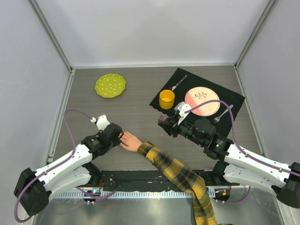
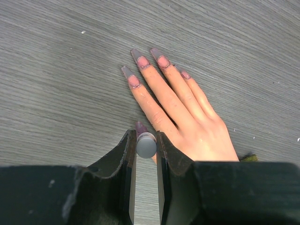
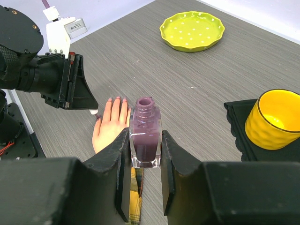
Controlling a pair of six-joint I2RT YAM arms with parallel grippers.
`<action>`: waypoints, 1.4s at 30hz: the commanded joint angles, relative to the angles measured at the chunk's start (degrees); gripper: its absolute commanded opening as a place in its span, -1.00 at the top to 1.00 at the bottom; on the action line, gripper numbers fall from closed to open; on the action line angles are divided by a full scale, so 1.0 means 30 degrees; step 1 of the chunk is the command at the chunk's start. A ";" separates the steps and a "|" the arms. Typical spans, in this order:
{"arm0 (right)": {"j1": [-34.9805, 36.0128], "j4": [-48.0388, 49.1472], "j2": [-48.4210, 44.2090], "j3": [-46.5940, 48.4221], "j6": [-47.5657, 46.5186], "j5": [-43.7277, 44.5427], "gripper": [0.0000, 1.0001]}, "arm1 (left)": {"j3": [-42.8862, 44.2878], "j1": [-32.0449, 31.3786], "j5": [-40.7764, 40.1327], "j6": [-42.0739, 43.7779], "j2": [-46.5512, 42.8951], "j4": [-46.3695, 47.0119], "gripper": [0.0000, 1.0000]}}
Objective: Paint the nails
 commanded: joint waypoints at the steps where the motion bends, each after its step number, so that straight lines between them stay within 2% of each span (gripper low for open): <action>1: -0.0062 0.1368 -0.0029 -0.0047 0.0136 -0.0101 0.98 | 0.0603 0.0055 -0.0295 -0.0082 -0.0150 0.0026 0.99; 32: -0.0120 0.1398 0.0059 -0.0076 0.0195 -0.0101 0.98 | 0.0779 0.0055 -0.0323 -0.0287 -0.0442 0.0231 1.00; 42: -0.0091 0.1398 0.0117 -0.0076 0.0195 -0.0159 0.98 | 0.0837 0.0055 -0.1112 -0.0814 -0.0880 -0.0735 1.00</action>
